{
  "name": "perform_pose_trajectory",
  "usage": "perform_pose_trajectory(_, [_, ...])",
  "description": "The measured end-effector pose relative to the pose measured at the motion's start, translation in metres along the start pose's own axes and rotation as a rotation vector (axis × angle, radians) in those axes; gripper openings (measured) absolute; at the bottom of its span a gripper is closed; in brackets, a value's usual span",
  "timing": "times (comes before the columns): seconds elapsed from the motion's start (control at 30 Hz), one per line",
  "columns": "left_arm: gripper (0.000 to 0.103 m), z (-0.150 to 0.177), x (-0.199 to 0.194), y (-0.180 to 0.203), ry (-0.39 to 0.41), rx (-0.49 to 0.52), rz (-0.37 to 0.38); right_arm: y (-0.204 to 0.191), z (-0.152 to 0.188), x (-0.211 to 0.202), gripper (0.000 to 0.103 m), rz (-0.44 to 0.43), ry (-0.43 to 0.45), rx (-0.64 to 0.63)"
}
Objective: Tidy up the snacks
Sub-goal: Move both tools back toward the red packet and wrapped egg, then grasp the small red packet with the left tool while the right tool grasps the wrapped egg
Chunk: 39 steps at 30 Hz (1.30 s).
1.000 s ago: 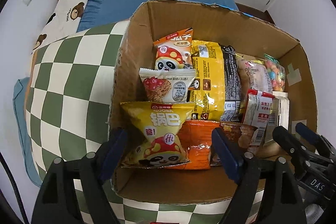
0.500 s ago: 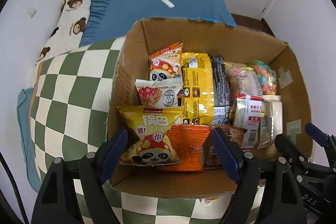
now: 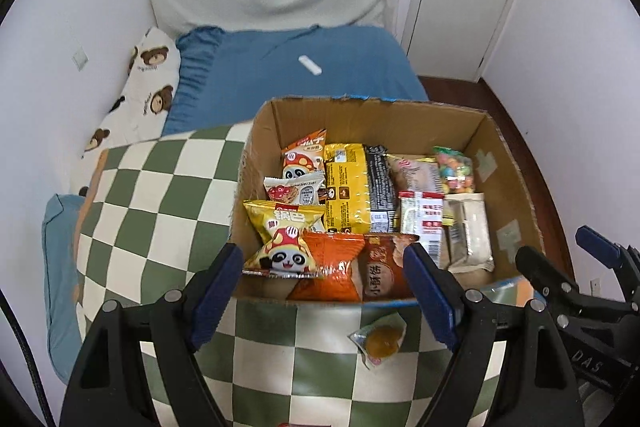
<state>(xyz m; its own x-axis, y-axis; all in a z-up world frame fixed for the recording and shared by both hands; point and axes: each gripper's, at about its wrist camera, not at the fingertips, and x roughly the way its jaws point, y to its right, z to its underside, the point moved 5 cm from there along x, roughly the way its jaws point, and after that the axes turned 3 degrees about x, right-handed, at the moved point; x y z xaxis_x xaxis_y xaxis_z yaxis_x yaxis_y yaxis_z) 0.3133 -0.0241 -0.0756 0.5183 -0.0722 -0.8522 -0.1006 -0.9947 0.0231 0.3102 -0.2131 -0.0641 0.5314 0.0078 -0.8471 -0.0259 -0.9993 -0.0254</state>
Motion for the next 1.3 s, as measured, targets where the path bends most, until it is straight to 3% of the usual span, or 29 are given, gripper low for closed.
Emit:
perform_pose_trajectory(0.5, [0.082, 0.032, -0.087, 0.01, 0.146, 0.013, 0.013, 0.01, 0.031, -0.107, 0.098, -0.027, 0.146, 0.015])
perform_pose_trajectory(0.83, [0.082, 0.044, -0.111, 0.018, 0.181, 0.029, 0.0, 0.015, 0.043, -0.127, 0.098, -0.058, 0.165, 0.038])
perform_pose_trajectory(0.93, [0.082, 0.056, -0.096, 0.013, 0.121, 0.01, -0.004, 0.014, 0.052, -0.113, 0.098, -0.115, 0.114, 0.046])
perform_pose_trajectory(1.07, [0.082, 0.097, -0.055, -0.003, -0.037, -0.006, -0.029, 0.008, 0.08, -0.074, 0.096, -0.192, 0.009, 0.042])
perform_pose_trajectory(1.1, [0.082, 0.112, -0.043, -0.008, -0.085, -0.007, -0.032, 0.006, 0.089, -0.059, 0.093, -0.218, -0.036, 0.042])
perform_pose_trajectory(1.17, [0.082, 0.143, -0.018, -0.017, -0.198, -0.014, -0.033, 0.001, 0.107, -0.034, 0.064, -0.265, -0.113, 0.051])
perform_pose_trajectory(1.3, [0.082, 0.215, 0.028, -0.03, -0.427, -0.058, 0.014, -0.009, 0.137, 0.009, 0.058, -0.306, -0.218, 0.047])
